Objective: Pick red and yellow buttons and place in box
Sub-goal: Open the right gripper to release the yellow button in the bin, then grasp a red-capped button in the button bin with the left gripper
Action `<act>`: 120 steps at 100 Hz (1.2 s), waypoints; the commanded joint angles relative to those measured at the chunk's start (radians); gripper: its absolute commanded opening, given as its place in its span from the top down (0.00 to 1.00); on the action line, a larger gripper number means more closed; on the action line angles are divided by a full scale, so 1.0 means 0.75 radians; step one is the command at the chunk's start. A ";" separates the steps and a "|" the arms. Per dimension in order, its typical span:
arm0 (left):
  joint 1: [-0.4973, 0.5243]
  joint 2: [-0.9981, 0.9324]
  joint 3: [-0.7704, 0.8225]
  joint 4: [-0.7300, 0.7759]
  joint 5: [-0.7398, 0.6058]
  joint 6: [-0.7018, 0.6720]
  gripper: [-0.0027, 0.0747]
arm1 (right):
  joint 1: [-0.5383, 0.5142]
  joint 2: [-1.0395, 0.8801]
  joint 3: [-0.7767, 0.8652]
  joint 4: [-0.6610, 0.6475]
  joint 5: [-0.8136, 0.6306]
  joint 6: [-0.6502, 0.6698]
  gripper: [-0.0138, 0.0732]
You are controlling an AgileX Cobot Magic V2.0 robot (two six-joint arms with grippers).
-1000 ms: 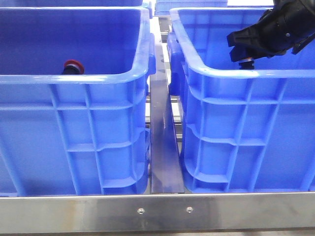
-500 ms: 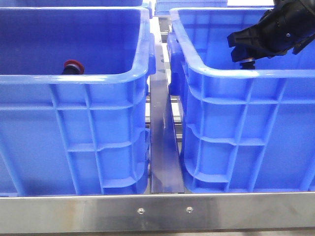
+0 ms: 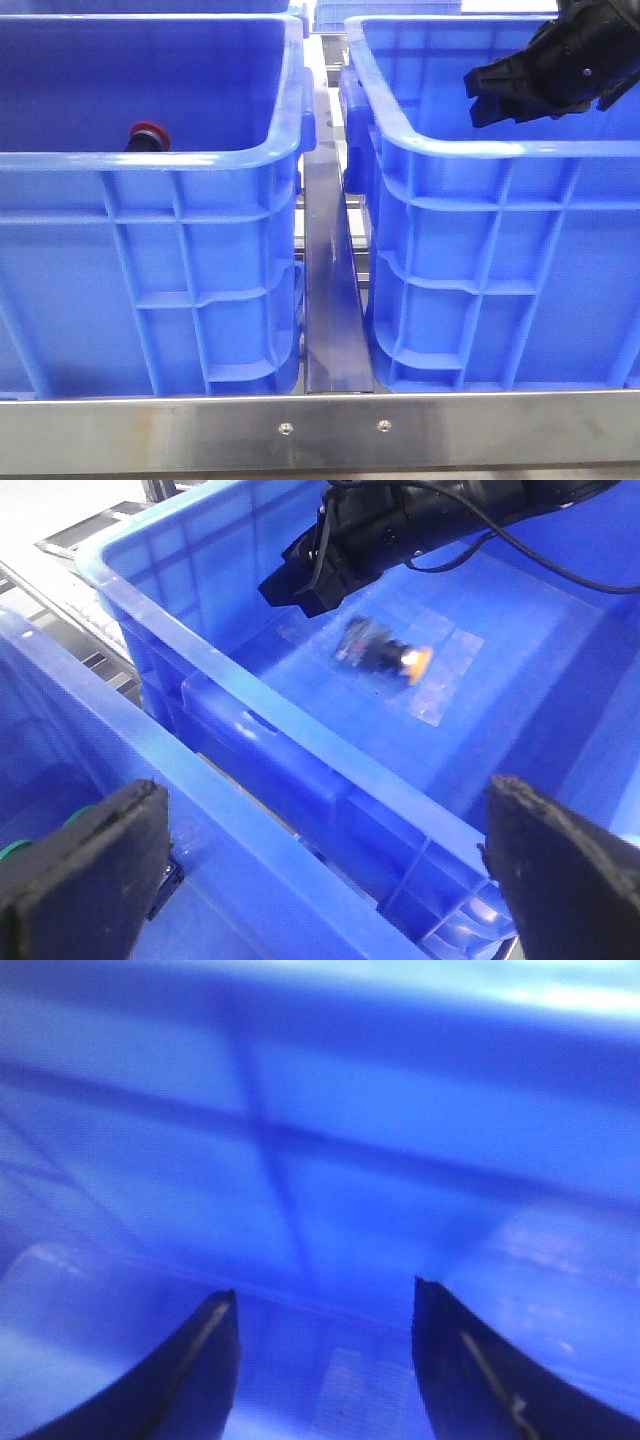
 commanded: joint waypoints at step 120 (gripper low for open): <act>0.665 0.394 -0.426 0.212 0.687 -0.665 0.20 | -0.007 -0.450 0.145 0.093 -0.050 -0.014 0.35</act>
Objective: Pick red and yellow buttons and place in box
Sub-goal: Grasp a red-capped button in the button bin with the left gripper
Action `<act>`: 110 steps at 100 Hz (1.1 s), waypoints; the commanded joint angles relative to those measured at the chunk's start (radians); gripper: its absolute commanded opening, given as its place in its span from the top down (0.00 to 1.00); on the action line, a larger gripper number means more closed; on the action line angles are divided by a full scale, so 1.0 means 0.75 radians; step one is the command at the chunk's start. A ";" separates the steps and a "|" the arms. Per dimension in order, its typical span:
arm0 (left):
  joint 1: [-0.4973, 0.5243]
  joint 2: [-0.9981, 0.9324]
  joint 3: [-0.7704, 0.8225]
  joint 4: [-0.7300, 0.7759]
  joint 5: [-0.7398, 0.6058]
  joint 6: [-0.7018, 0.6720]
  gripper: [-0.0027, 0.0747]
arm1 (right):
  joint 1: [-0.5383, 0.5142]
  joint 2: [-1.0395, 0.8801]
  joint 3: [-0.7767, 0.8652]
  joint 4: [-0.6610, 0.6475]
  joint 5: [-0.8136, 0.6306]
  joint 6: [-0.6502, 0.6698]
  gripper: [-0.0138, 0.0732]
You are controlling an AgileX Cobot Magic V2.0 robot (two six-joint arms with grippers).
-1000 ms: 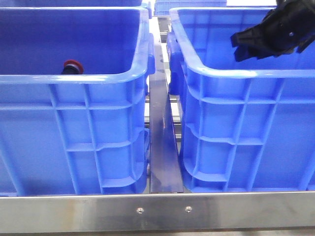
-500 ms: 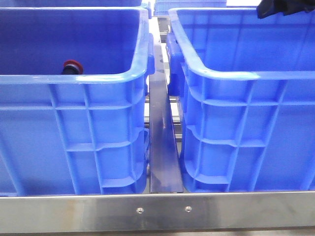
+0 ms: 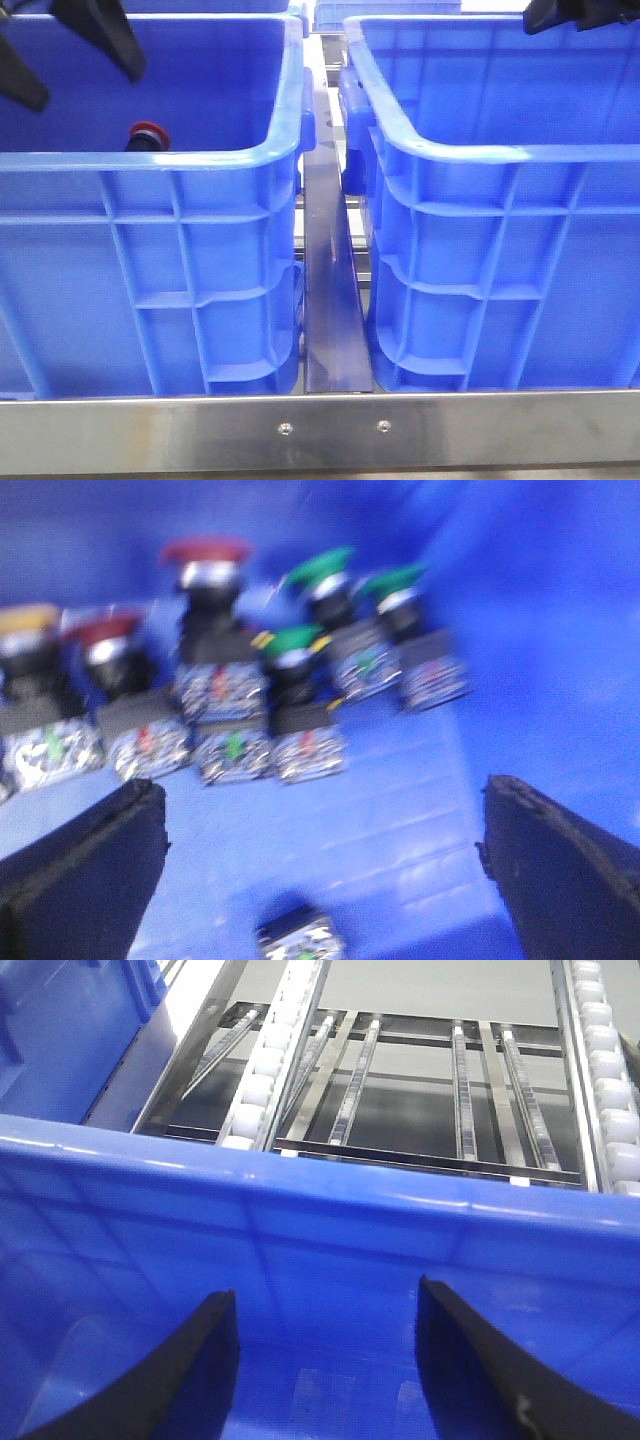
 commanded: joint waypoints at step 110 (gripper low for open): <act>0.007 0.478 -0.446 0.137 0.123 -0.097 0.38 | -0.007 -0.051 -0.032 0.014 0.059 -0.006 0.35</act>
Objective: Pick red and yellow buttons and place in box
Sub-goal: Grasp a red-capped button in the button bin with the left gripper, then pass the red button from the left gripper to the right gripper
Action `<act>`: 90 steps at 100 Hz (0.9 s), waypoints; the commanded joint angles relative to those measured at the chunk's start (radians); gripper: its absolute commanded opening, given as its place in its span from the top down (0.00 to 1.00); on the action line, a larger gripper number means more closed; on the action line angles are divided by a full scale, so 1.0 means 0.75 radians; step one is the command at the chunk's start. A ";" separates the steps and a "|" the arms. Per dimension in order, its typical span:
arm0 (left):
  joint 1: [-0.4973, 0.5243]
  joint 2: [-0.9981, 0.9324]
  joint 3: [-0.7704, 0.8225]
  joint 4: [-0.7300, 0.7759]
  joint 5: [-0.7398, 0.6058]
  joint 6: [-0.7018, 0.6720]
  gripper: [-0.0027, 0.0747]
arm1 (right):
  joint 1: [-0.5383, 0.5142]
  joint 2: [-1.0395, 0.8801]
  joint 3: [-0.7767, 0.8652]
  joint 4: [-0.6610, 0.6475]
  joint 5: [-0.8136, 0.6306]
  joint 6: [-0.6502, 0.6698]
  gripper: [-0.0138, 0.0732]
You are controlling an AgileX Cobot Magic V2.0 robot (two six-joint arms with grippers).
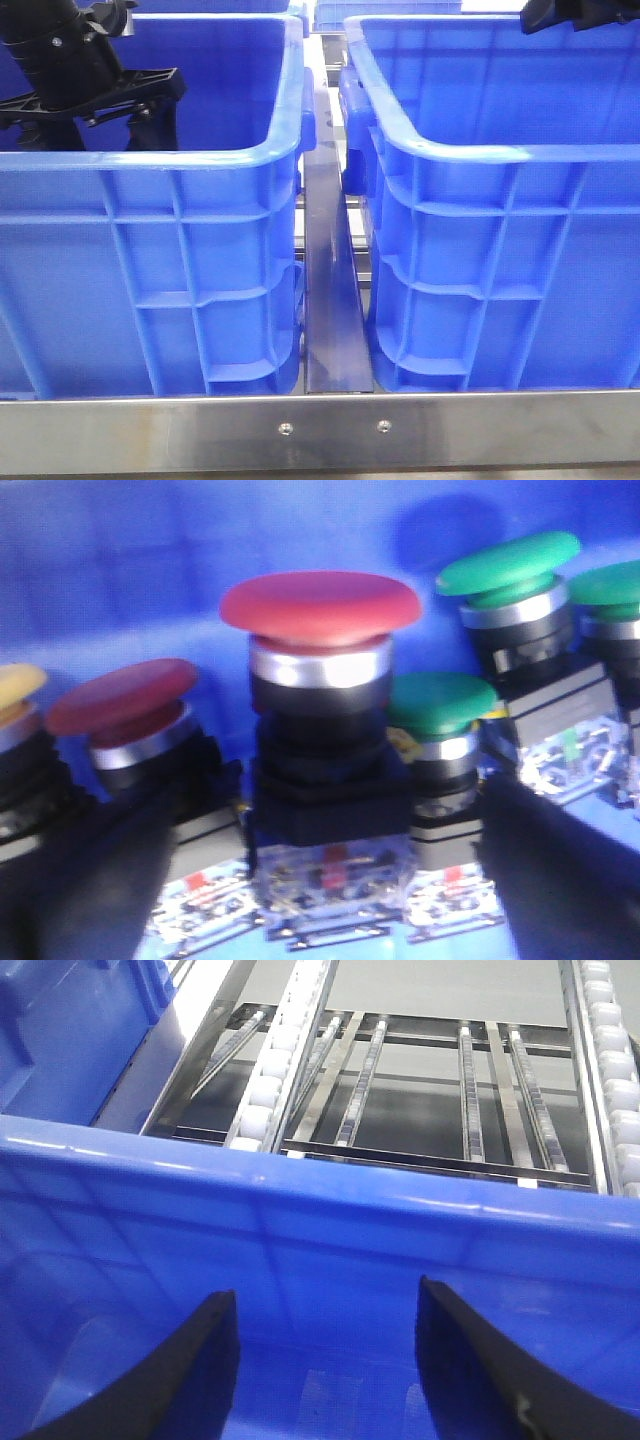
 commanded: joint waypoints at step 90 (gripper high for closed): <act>-0.177 -0.425 -0.031 -0.099 -0.160 0.203 0.92 | -0.007 -0.123 -0.027 0.097 0.040 -0.007 0.35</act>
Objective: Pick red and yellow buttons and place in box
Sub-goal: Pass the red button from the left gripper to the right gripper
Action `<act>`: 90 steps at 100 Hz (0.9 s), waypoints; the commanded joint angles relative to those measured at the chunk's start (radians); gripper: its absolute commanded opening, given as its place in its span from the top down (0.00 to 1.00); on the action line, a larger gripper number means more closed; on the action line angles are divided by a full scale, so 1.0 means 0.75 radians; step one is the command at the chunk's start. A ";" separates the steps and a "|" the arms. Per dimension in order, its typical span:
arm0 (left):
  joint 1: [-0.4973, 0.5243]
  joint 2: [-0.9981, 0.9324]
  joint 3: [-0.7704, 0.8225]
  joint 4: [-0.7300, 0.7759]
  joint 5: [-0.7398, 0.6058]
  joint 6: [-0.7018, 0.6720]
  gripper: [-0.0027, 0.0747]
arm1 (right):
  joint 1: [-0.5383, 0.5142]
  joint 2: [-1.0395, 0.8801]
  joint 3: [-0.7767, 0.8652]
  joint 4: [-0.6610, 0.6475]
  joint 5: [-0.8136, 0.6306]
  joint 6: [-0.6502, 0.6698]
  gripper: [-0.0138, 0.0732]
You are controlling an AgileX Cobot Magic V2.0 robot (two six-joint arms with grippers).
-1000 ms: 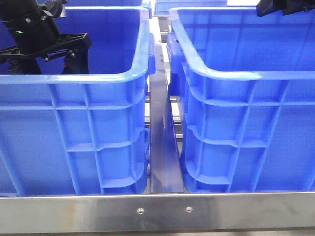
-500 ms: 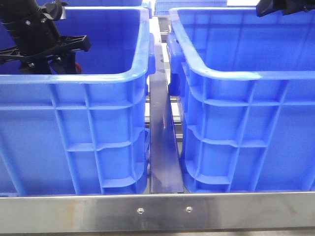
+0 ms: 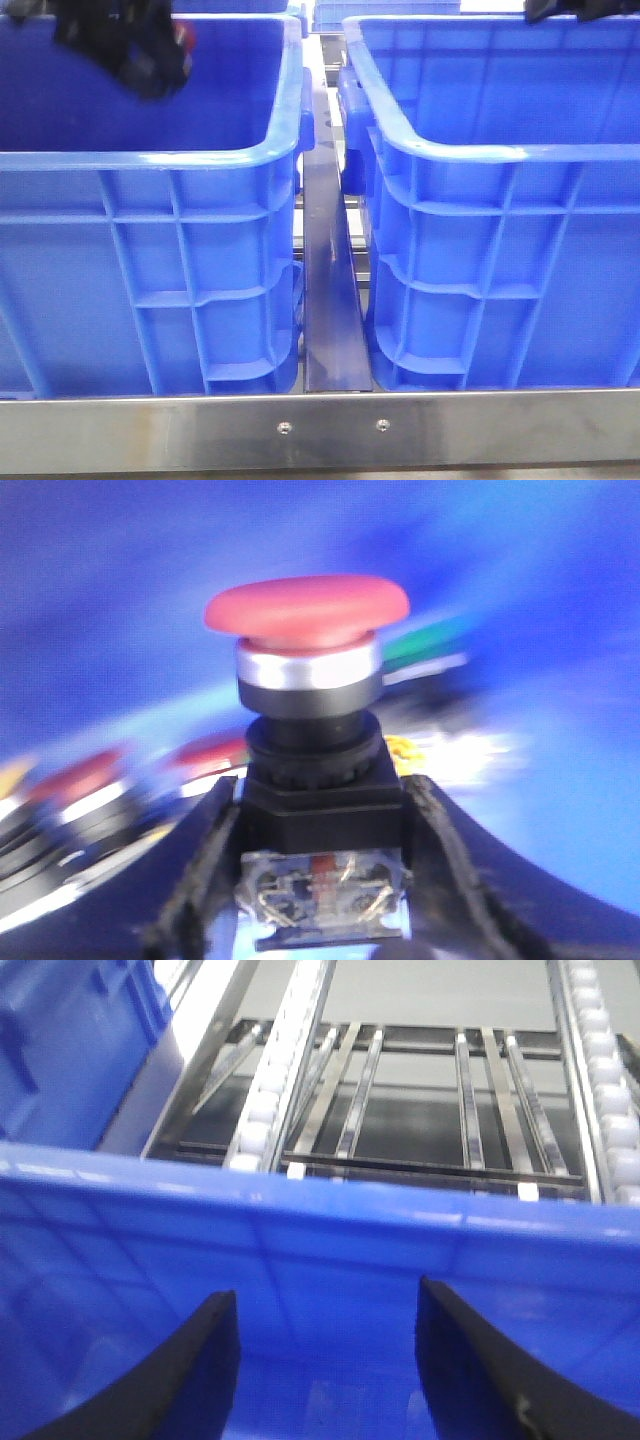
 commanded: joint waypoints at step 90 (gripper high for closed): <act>-0.404 -0.191 0.037 -0.312 -0.062 0.278 0.92 | 0.052 -0.097 0.065 0.106 1.073 0.745 0.19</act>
